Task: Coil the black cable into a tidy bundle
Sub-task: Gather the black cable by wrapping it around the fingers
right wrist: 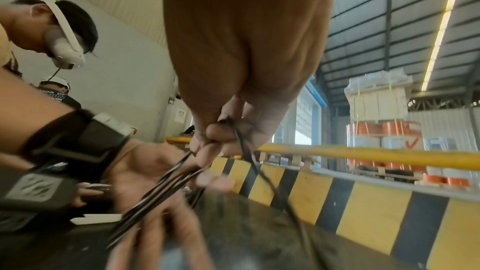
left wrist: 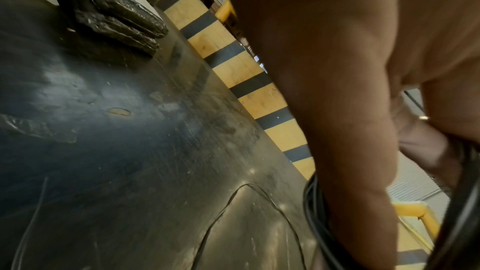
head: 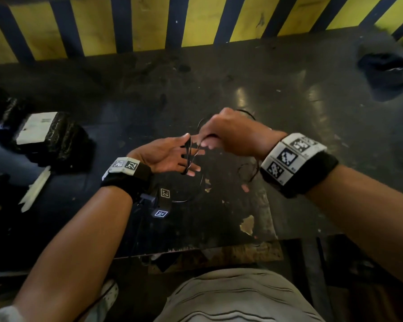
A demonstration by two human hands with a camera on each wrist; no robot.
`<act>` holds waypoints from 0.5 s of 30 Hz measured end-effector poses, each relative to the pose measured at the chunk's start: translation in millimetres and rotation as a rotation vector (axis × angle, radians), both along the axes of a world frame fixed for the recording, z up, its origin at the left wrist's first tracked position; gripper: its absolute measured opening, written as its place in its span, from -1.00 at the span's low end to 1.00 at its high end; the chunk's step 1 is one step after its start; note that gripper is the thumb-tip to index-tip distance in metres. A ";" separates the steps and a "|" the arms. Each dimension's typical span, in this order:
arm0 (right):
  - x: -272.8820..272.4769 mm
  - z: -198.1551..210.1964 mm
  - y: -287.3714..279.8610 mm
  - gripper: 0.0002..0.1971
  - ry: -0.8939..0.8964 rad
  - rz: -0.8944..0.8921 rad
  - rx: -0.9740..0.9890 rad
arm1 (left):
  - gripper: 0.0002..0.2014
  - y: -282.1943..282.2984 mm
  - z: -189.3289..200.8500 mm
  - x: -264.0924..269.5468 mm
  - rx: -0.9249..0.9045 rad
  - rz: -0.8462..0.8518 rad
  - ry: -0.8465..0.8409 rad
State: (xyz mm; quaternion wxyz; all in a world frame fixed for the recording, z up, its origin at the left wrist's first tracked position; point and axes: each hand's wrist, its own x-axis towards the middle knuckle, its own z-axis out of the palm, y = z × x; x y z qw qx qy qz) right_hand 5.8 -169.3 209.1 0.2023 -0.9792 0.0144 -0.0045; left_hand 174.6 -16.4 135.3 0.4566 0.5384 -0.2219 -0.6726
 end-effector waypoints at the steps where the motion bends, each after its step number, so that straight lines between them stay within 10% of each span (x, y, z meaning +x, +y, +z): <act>1: 4.4 8.1 -4.9 -0.82 -0.012 -0.008 -0.014 | -0.52 -1.1 1.7 -2.9 0.005 -0.018 0.009; 15: 40.7 18.2 -39.4 -0.86 -0.136 0.017 -0.038 | -0.50 10.0 16.6 -35.4 -0.153 -0.158 0.221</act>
